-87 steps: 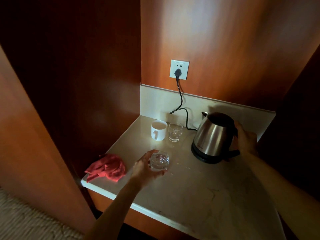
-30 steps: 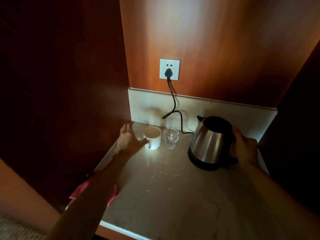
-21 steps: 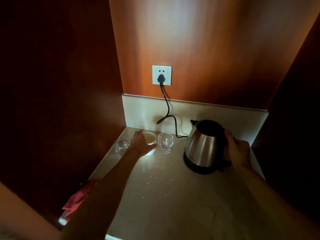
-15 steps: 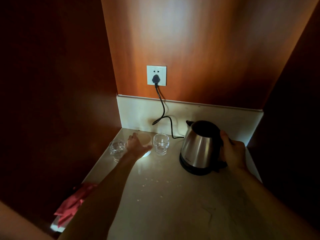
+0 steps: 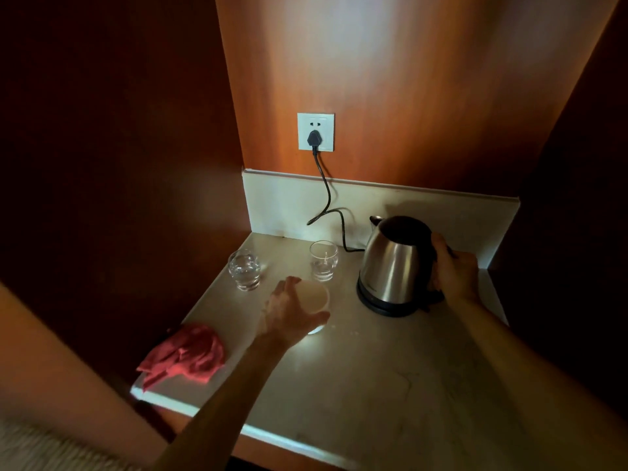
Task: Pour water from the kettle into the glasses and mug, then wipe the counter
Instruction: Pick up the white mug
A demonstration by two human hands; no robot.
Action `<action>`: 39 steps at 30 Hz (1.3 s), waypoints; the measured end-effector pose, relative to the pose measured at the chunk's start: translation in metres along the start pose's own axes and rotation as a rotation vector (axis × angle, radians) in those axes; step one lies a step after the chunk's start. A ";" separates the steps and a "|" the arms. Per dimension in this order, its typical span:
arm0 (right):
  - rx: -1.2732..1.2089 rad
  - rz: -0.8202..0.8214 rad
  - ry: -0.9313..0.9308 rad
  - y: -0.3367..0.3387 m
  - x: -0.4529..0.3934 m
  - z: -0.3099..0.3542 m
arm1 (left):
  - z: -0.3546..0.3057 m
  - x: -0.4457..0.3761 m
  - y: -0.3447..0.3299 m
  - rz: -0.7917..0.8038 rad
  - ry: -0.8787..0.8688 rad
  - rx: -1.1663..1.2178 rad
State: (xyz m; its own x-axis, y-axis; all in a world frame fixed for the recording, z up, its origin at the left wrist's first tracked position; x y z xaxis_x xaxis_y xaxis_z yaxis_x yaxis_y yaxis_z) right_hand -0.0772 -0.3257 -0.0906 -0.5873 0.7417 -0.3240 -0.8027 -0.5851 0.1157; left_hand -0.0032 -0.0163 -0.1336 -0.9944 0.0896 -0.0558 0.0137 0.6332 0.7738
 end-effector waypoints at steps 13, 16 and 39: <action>0.011 -0.004 0.010 0.000 -0.002 -0.006 | 0.010 0.061 -0.014 -0.022 -0.083 0.097; 0.015 0.002 -0.002 0.001 -0.004 -0.009 | 0.019 0.066 -0.020 -0.052 -0.134 0.150; 0.001 -0.019 0.010 0.001 0.002 -0.002 | 0.044 0.053 -0.020 -0.005 -0.247 0.216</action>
State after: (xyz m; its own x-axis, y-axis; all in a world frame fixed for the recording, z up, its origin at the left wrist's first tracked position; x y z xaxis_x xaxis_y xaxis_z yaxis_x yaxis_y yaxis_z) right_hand -0.0786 -0.3257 -0.0928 -0.5710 0.7493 -0.3354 -0.8137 -0.5707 0.1104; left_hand -0.0516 0.0094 -0.1801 -0.9394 0.2530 -0.2312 0.0570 0.7805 0.6226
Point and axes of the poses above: each hand's wrist, its own x-axis away from the middle knuckle, its own y-axis out of the back of the hand, z = x × y, the point moved 1 cm from there along -x, towards the middle knuckle, and after that the axes turned 13 degrees about y, right-handed, at the moved point
